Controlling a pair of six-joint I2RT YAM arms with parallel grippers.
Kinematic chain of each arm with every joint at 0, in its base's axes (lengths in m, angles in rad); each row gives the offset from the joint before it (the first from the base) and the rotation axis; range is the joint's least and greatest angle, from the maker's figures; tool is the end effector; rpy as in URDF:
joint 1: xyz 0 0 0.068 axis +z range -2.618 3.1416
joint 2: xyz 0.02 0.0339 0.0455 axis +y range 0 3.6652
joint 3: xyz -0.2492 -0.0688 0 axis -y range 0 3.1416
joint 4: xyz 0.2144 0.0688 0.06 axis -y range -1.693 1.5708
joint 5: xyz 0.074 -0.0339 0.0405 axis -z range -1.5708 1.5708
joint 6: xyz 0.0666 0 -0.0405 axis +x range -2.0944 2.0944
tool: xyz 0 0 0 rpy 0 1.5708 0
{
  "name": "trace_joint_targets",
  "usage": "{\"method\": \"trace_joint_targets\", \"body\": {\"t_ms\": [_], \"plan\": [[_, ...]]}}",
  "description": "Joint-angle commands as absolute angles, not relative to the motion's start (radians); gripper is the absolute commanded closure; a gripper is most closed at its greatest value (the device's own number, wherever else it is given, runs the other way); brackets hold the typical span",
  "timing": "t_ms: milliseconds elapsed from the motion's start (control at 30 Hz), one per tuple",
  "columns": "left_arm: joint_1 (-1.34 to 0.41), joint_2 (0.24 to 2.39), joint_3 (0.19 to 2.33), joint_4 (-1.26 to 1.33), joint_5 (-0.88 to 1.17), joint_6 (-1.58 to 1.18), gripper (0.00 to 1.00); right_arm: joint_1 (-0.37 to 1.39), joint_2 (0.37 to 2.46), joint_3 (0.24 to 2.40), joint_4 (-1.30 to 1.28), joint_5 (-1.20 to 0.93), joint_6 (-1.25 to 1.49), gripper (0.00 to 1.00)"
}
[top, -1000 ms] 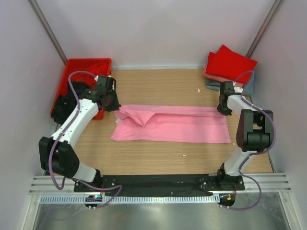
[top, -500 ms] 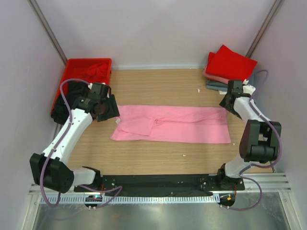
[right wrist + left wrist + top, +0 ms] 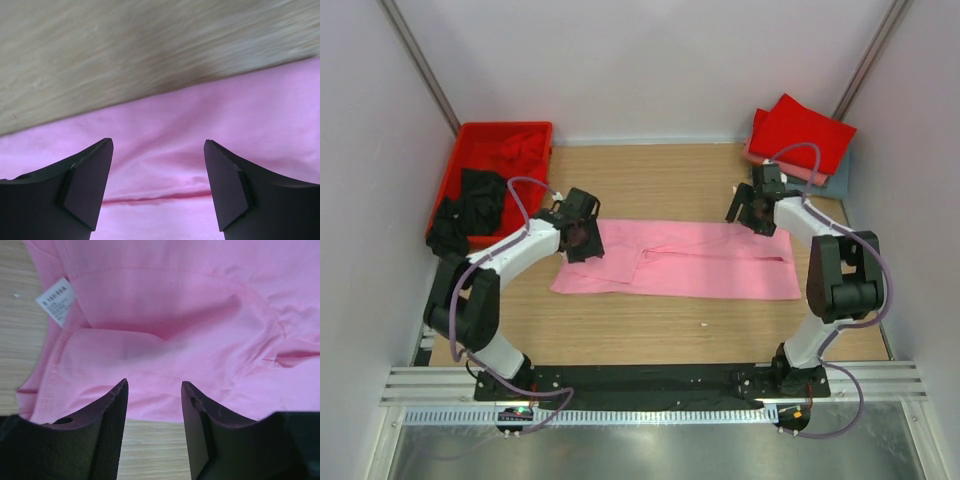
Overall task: Fold and stack the t-shirts
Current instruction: Fold the tshirt
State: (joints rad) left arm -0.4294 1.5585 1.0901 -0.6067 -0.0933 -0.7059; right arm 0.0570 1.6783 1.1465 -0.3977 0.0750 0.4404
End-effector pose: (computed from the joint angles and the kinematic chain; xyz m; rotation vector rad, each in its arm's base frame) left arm 0.2772 -0.1201 0.1960 -0.3981 2.6332 -0.2575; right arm 0.3457 0.0147 0.1917 0.5069 2.4482 0.1135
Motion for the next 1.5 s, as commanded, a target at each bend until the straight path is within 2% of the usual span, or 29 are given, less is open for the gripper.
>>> {"method": "trace_joint_targets", "body": {"t_ms": [0, 267, 400, 467, 567, 600, 667, 700, 767, 833, 900, 967, 1033, 1133, 1233, 1367, 1433, 1467], "plan": [[-0.465, 1.607, 1.068, -0.509, -0.140, -0.767, 0.53, 0.136, 1.721, 1.154, -0.422, 0.112, 0.437, 0.21], [-0.465, 1.799, 1.164, -0.505, -0.212, -0.747, 0.55, 0.225, 1.727, 0.945, -0.368, 0.189, 0.524, 0.20], [-0.446, 1.962, 1.383, -0.570, -0.247, -0.723, 0.54, 0.288, 1.637, 0.747, -0.220, -0.067, 0.693, 0.20], [-0.430, 2.031, 1.477, -0.613, -0.256, -0.706, 0.54, 0.421, 1.582, 0.661, -0.149, -0.112, 0.803, 0.19], [-0.417, 2.207, 1.759, -0.734, -0.247, -0.666, 0.52, 0.598, 1.534, 0.604, -0.100, -0.093, 0.979, 0.16], [-0.417, 2.312, 1.945, -0.765, -0.235, -0.649, 0.51, 0.720, 1.532, 0.600, -0.054, -0.094, 1.035, 0.15], [-0.419, 2.466, 2.194, -0.903, -0.156, -0.574, 0.50, 0.842, 1.563, 0.650, -0.032, -0.110, 1.087, 0.13], [-0.422, 2.615, 2.472, -0.955, -0.131, -0.549, 0.49, 0.924, 1.578, 0.691, -0.075, -0.118, 1.082, 0.12], [-0.433, 2.715, 2.778, -1.052, -0.054, -0.493, 0.44, 0.975, 1.592, 0.829, -0.165, -0.082, 1.049, 0.09], [-0.439, 2.676, 2.761, -0.981, -0.029, -0.479, 0.39, 1.028, 1.568, 0.934, -0.297, -0.025, 1.029, 0.07], [-0.440, 2.546, 2.498, -0.782, -0.014, -0.473, 0.35, 1.052, 1.527, 0.992, -0.407, 0.066, 0.994, 0.04], [-0.440, 2.390, 2.336, -0.707, -0.021, -0.465, 0.24, 1.055, 1.503, 1.083, -0.495, 0.160, 0.976, 0.00], [-0.439, 2.346, 2.342, -0.732, -0.029, -0.443, 0.21, 1.055, 1.456, 1.135, -0.570, 0.213, 0.950, 0.00], [-0.439, 2.315, 2.431, -0.850, -0.049, -0.431, 0.19, 1.049, 1.418, 1.169, -0.623, 0.354, 0.911, 0.00], [-0.436, 2.252, 2.453, -0.936, -0.098, -0.425, 0.19, 1.002, 1.423, 1.178, -0.626, 0.393, 0.849, 0.00], [-0.420, 2.068, 2.294, -1.008, -0.172, -0.426, 0.20, 0.801, 1.456, 1.151, -0.540, 0.313, 0.756, 0.00], [-0.422, 1.901, 2.185, -1.068, -0.190, -0.451, 0.21, 0.721, 1.483, 1.160, -0.468, 0.234, 0.714, 0.00], [-0.422, 1.838, 2.023, -1.068, -0.178, -0.463, 0.21, 0.651, 1.526, 1.176, -0.454, 0.212, 0.671, 0.00]]}}
